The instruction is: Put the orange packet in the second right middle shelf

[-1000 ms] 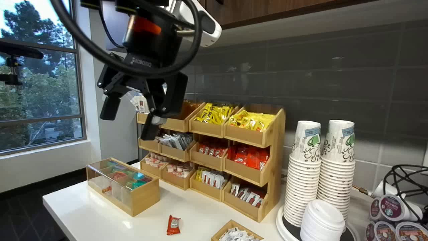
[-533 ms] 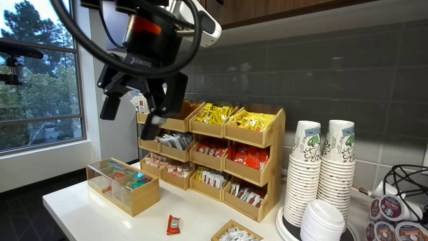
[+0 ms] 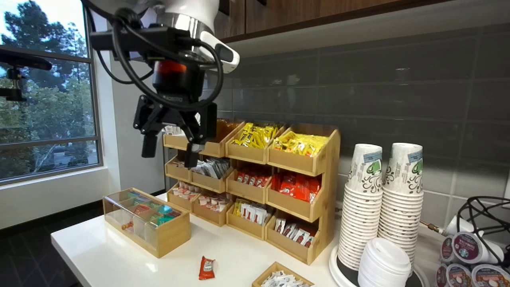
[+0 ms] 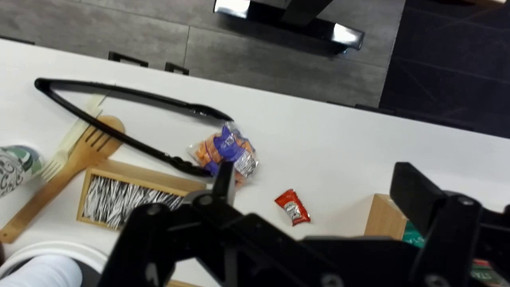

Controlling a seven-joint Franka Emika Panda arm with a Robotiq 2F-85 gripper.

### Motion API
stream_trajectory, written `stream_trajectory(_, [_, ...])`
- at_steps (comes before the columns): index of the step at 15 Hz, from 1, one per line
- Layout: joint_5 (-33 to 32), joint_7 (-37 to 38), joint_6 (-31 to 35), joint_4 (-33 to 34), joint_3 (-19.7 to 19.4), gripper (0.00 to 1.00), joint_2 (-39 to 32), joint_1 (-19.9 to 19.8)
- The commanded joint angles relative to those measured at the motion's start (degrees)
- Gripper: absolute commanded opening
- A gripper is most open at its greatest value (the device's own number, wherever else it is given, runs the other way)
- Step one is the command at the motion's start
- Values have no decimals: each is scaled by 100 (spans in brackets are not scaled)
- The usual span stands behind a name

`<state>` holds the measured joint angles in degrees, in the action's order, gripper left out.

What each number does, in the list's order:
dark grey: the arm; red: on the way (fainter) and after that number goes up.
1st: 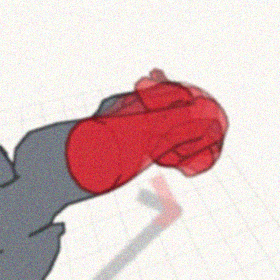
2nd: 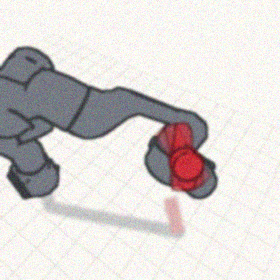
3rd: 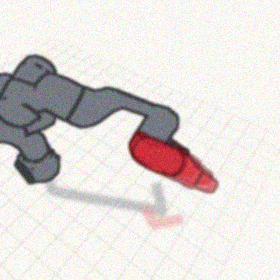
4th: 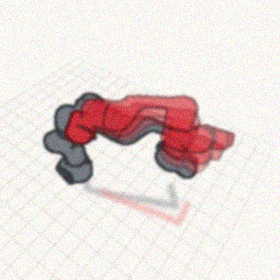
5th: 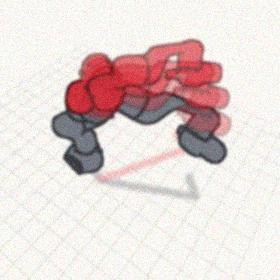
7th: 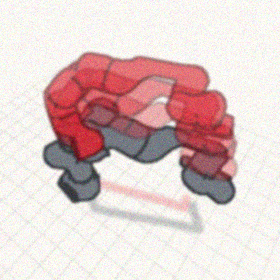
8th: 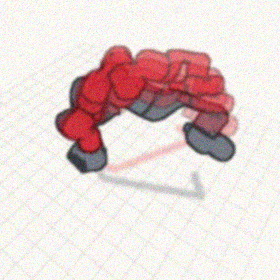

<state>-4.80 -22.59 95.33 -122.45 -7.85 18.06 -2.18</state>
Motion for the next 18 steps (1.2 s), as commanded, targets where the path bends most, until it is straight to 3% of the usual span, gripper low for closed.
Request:
stream_trajectory(1, [-186, 413, 1292, -740, 279, 100, 255, 71])
stream_trajectory(7, [-2, 566, 3644, -1760, 377, 100, 228, 141])
stream_trajectory(8, [131, 522, 3771, -1813, 356, 100, 127, 195])
stream_trajectory(9, [-34, 462, 3447, -1537, 355, 100, 77, 130])
stream_trajectory(15, [13, 468, 3648, -1708, 360, 100, 58, 165])
stream_trajectory(18, [-180, 333, 4317, -1732, 474, 100, -275, 269])
